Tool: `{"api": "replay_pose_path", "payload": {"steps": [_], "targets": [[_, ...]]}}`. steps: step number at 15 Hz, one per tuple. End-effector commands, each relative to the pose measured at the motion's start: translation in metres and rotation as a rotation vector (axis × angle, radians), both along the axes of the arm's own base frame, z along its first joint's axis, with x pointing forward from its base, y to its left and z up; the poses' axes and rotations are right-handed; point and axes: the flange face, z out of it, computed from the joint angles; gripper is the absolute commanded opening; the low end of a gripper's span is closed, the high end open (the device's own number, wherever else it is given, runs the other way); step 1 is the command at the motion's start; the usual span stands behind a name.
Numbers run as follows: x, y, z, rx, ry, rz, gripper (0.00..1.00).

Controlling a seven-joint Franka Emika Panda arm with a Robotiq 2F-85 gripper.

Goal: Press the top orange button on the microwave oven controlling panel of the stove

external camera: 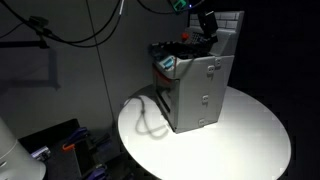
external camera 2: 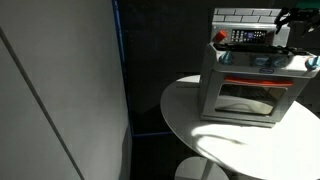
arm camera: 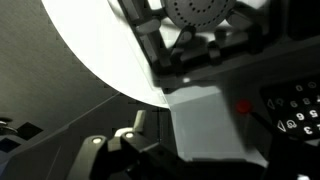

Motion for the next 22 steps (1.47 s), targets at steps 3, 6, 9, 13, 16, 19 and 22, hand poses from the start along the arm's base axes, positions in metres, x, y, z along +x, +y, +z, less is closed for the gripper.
{"api": "replay_pose_path", "payload": {"steps": [3, 6, 9, 13, 16, 19, 22], "targets": [[0.005, 0.001, 0.005, 0.006, 0.005, -0.022, 1.0], [0.006, 0.002, 0.002, 0.006, 0.009, -0.023, 1.0], [0.007, 0.001, 0.0, 0.005, 0.013, -0.024, 1.0], [0.009, 0.0, -0.003, 0.006, 0.015, -0.027, 1.0], [0.01, -0.002, -0.004, 0.004, 0.013, -0.028, 1.0], [0.012, -0.002, -0.004, 0.005, 0.011, -0.029, 1.0], [0.014, -0.002, -0.004, 0.005, 0.01, -0.028, 1.0]]}}
